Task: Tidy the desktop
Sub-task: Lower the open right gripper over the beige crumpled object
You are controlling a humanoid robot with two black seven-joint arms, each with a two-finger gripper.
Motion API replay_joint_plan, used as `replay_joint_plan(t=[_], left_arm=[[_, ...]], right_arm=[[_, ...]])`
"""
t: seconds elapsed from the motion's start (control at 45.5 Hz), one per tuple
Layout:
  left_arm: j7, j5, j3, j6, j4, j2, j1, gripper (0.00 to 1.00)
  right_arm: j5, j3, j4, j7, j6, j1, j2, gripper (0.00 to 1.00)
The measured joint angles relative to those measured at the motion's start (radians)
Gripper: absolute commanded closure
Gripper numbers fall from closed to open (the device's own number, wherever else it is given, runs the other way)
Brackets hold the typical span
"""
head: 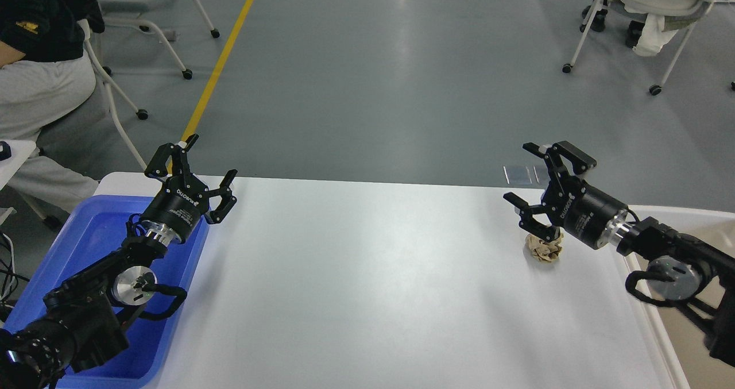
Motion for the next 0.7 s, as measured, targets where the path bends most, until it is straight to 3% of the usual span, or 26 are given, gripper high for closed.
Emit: replay_joint_plan(t=[0.176,0.374,0.703], left_arm=[[0.0,0.0,0.0,0.0,0.0,0.0,-0.001,0.0],[0.002,0.0,0.0,0.0,0.0,0.0,-0.002,0.0],[0.003,0.0,0.0,0.0,0.0,0.0,-0.002,0.0]], right_arm=[[-0.195,-0.066,0.04,-0.008,-0.032,0.031,-0.084,0.0],[-0.366,-0.24,0.051,-0.017,-0.162,0.12,-0.118,0.0],[-0.515,-0.585,-0.099,-0.016,-0.418,0.285,-0.018,0.0]])
